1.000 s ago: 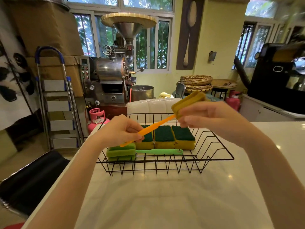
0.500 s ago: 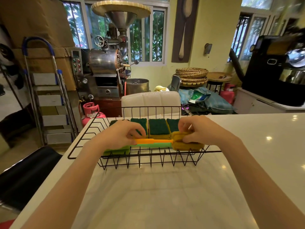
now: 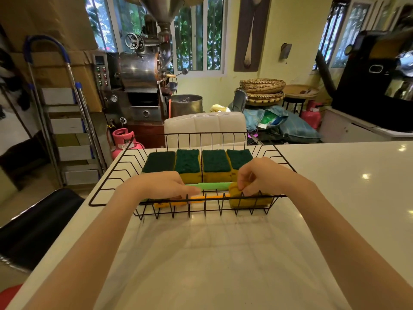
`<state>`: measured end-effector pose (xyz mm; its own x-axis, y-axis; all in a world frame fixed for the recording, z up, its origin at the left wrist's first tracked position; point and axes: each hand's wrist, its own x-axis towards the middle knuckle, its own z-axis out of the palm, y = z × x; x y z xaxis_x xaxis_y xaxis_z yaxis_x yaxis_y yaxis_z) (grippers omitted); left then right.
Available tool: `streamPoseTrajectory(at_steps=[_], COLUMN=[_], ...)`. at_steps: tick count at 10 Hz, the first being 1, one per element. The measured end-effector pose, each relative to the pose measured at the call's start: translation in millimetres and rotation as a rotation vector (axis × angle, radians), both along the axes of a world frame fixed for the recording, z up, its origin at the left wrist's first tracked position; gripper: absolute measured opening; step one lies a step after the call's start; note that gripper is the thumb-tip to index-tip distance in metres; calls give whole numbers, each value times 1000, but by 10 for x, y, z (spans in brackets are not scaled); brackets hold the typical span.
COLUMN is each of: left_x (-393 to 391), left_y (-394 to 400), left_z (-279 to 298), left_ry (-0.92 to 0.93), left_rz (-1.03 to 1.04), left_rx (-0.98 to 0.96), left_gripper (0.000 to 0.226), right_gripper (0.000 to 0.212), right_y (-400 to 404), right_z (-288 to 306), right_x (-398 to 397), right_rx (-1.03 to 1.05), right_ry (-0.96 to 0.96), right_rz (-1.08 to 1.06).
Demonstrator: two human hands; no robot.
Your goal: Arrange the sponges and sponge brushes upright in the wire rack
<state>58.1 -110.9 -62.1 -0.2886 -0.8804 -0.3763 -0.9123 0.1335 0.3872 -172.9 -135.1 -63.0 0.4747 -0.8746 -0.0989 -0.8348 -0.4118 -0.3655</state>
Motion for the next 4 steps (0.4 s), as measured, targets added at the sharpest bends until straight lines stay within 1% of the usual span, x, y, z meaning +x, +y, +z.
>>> streamPoseTrajectory(at_steps=[1, 2, 3, 4], left_x=[22, -11, -42, -45], left_y=[-13, -1, 5, 41], left_z=[-17, -11, 0, 57], left_ry=[23, 29, 64, 140], left_rz=[50, 63, 20, -17], left_rx=[26, 38, 19, -67], left_gripper=[76, 67, 57, 48], right_gripper=[7, 8, 10, 11], right_y=[-2, 34, 46, 135], right_z=[15, 116, 184, 386], right_x=[-38, -111, -200, -304], right_rx=[64, 103, 119, 30], right_ry=[-61, -98, -107, -145], right_rz=[4, -11, -14, -40])
